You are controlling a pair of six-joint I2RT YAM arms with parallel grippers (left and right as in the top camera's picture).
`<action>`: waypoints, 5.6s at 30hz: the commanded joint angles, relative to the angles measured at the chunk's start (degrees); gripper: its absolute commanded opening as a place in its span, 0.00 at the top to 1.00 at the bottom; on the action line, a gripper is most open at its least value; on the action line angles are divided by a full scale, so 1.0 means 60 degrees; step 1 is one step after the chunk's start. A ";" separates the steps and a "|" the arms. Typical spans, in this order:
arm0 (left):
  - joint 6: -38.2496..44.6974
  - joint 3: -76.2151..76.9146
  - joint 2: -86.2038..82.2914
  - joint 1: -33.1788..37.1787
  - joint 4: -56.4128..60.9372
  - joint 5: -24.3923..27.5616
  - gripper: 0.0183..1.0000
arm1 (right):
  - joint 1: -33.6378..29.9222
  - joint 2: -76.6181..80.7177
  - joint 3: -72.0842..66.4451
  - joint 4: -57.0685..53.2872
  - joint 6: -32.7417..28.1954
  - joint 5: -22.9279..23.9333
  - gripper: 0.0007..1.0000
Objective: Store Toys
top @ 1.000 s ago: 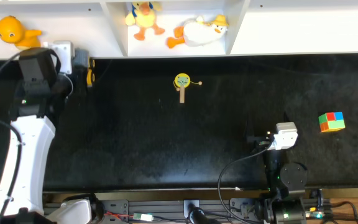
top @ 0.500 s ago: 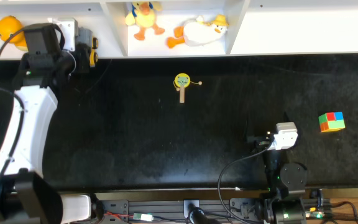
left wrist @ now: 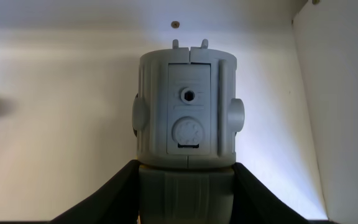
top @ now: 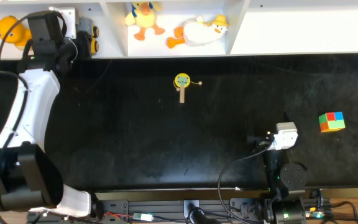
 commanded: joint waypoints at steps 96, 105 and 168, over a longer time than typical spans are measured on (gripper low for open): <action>0.0739 -1.2601 -1.6269 -0.0550 0.2892 -0.1443 0.00 | -0.0062 -0.0080 0.0007 0.0055 0.0073 -0.0062 0.01; 0.0739 -1.2601 -1.6269 -0.0550 0.2892 -0.1443 0.00 | -0.0062 -0.0080 0.0007 0.0055 0.0073 -0.0062 0.00; 0.0739 -1.2601 -1.6269 -0.0550 0.2892 -0.1443 0.00 | 0.7089 1.3985 0.9071 -0.3996 0.8222 0.4277 0.01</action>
